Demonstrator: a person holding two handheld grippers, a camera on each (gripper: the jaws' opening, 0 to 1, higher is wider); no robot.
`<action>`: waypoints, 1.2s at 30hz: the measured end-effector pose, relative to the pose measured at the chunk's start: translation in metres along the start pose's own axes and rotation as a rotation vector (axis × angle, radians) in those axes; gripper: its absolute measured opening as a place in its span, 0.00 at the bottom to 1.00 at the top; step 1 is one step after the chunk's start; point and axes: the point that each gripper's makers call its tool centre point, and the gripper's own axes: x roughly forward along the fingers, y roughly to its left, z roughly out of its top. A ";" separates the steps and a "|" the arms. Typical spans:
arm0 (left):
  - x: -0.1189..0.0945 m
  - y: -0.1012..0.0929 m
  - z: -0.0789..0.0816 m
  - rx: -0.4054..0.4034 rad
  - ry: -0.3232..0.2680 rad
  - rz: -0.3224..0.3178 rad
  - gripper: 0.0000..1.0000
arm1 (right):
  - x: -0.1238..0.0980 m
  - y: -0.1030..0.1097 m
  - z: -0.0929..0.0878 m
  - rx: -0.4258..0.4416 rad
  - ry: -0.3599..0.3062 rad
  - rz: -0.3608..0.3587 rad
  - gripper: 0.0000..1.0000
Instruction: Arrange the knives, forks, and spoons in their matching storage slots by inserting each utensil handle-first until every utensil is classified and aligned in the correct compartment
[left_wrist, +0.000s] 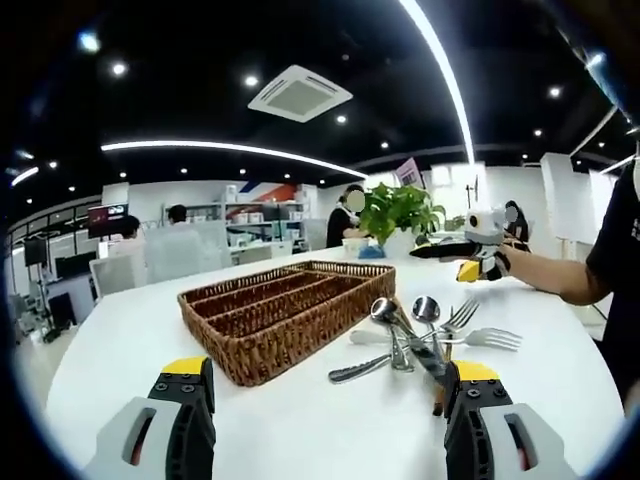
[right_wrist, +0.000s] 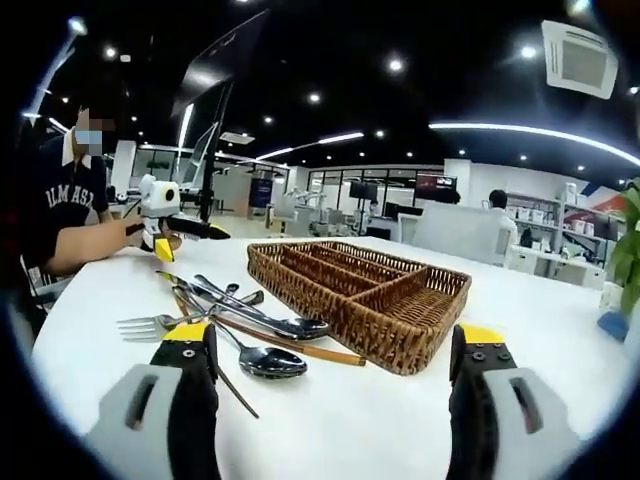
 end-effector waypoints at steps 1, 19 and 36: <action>0.000 -0.003 -0.002 0.003 0.012 -0.016 1.00 | 0.000 0.000 0.000 -0.001 0.000 0.000 0.99; 0.003 -0.070 -0.020 -0.037 0.170 -0.292 0.51 | 0.003 0.000 -0.005 -0.005 0.019 -0.002 0.99; 0.007 -0.090 -0.033 -0.106 0.259 -0.358 0.22 | 0.004 0.003 -0.008 -0.015 0.026 0.007 0.99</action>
